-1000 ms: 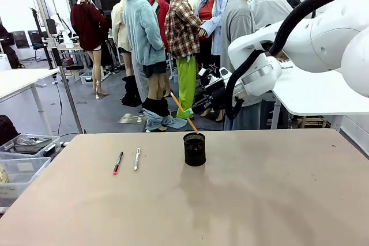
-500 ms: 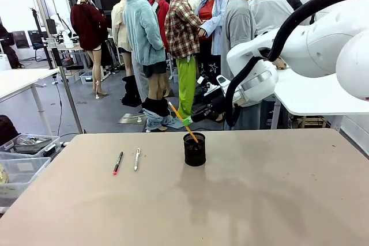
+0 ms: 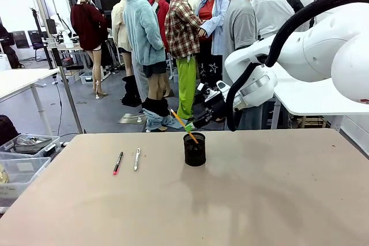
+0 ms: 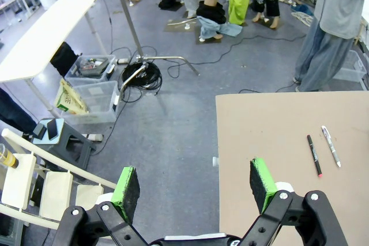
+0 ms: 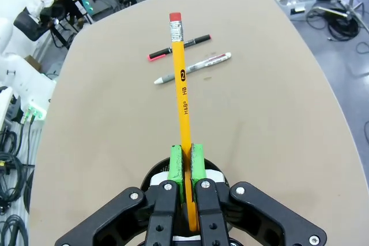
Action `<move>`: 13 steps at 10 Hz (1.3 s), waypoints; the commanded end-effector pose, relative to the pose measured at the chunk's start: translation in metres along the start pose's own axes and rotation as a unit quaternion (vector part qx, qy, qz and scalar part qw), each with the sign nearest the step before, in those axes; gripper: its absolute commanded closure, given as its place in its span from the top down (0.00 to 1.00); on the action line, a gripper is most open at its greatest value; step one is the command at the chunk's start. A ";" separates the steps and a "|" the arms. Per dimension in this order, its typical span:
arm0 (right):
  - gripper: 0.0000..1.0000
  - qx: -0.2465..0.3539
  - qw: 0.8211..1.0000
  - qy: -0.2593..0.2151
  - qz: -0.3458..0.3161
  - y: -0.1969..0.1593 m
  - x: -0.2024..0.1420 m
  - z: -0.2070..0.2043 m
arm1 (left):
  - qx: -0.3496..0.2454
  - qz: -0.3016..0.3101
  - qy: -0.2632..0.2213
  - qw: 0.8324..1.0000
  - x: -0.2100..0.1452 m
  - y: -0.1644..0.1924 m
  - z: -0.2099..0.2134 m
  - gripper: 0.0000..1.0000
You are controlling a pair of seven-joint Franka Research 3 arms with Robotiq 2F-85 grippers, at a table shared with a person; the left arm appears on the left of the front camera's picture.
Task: Place the pens into the pen holder.
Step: Pick up a writing instrument from the table and place it into the Pen holder.
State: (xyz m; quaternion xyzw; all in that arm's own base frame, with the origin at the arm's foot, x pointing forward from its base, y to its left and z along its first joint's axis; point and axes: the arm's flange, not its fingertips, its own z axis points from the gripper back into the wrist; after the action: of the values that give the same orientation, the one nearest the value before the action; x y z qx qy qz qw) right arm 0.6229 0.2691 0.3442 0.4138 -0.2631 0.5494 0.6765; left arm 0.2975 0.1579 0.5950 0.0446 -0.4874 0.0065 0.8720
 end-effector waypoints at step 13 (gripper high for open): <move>0.46 -0.340 0.883 0.229 -0.227 0.093 -0.058 0.218 | 0.004 0.008 -0.004 1.000 0.001 0.000 -0.001 1.00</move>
State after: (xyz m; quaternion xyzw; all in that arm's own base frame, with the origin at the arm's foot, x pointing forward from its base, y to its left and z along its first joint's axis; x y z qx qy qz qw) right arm 0.5528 0.0555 0.4295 0.0877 -0.2145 0.3768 0.8968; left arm 0.2975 0.1579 0.5952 0.0447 -0.4875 0.0065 0.8720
